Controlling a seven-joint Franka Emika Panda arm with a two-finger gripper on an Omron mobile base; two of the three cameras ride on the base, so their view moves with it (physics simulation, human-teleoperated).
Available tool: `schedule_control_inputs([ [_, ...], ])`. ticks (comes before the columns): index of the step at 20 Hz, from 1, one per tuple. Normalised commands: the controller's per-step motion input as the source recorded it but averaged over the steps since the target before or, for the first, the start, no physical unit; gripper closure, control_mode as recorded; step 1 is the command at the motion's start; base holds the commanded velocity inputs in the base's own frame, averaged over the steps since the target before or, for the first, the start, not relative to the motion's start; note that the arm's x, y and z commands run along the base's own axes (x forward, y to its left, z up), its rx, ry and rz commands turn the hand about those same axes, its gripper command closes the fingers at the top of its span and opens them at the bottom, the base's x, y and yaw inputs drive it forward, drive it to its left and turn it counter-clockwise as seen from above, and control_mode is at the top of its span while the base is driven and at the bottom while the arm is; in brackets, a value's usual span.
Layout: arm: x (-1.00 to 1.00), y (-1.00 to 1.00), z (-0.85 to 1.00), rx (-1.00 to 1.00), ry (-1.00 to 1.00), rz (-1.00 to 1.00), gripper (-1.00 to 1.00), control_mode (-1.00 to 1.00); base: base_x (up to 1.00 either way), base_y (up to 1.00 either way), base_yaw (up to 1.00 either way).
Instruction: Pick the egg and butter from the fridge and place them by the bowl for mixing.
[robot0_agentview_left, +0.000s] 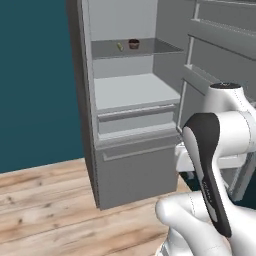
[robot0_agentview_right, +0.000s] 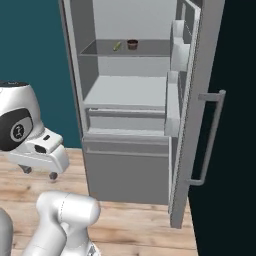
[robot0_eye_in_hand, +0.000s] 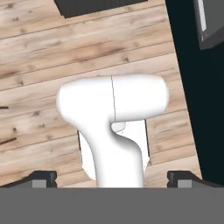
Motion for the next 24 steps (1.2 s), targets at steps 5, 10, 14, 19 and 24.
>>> schedule_control_inputs([
  [5, 0.0, 0.0, 0.0, 0.0, 0.0, 0.0, -1.0, 1.0, 0.99, -0.11, 0.0],
  [10, 0.0, 0.0, 0.0, 0.0, 0.0, 0.0, -1.0, 1.0, 0.7, -0.05, 0.0],
  [14, 0.0, 0.0, 0.0, 0.0, 0.0, 0.0, -1.0, 1.0, 0.64, -0.07, 0.0],
  [19, 0.0, 0.0, 0.0, 0.0, 0.0, 0.0, -1.0, 1.0, 0.44, -0.1, 0.0],
  [24, 0.0, 0.0, 0.0, 0.0, 0.0, 0.0, -1.0, 1.0, 0.43, -0.11, 0.0],
])
